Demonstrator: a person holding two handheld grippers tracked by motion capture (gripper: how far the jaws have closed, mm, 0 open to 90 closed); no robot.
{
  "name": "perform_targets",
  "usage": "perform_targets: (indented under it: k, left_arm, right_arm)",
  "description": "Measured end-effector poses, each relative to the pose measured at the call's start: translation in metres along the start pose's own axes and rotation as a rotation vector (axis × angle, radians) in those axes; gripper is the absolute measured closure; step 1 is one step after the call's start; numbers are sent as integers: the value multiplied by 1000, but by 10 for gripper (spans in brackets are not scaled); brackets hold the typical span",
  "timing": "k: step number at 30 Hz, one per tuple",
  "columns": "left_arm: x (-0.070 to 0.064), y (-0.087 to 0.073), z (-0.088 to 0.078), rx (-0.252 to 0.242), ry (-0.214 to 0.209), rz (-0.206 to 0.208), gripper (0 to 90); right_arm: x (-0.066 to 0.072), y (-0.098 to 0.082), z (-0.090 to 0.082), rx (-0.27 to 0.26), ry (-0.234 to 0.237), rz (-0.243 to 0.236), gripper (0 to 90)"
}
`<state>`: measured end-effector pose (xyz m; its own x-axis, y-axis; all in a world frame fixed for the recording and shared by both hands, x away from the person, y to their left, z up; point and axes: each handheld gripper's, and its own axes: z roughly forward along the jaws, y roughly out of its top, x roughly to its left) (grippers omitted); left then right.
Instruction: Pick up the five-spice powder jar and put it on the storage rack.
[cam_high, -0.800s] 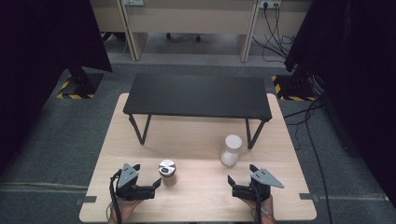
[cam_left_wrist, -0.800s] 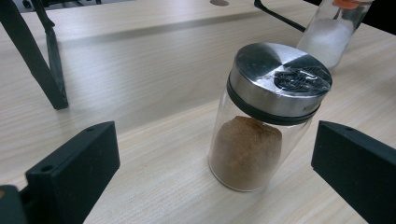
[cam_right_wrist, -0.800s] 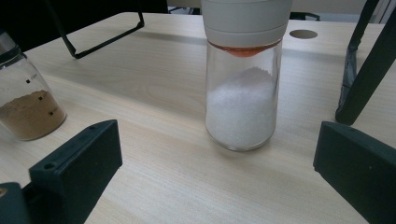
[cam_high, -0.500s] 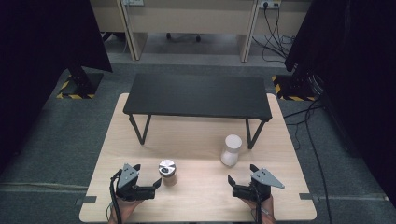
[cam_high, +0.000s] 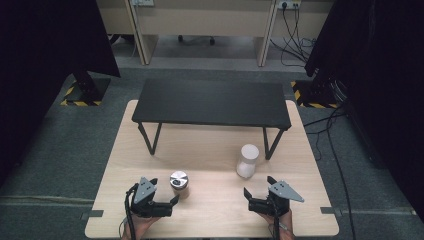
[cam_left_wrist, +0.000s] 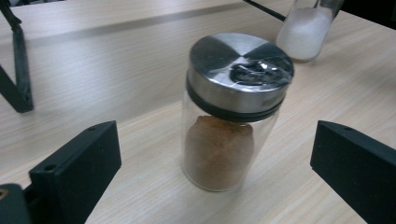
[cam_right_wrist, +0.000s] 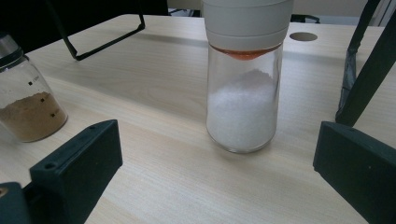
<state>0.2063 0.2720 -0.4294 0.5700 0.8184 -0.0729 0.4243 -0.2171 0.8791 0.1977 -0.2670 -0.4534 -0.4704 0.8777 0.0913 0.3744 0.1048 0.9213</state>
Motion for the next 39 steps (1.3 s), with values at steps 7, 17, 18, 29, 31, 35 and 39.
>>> perform_targets:
  k: [7,17,18,29,31,35,39]
  left_arm:
    - [-8,4,1,-3,-3,24,10]
    - [-20,21,20,34,18,48,15]
    - [-20,21,20,34,18,48,15]
    - [-25,32,39,58,43,50,49]
    - [-25,31,41,61,47,46,55]
    - [-22,29,44,63,38,37,97]
    - [-22,27,45,59,29,43,158]
  right_arm:
    - [0,0,-1,-4,-1,4,12]
    - [-2,0,-1,-10,6,8,12]
    - [-2,0,-1,-11,7,8,12]
    - [-3,0,-2,-16,10,10,13]
    - [-3,0,-2,-17,10,10,13]
    - [-3,0,-2,-16,14,11,14]
    - [-4,0,-2,-15,17,11,15]
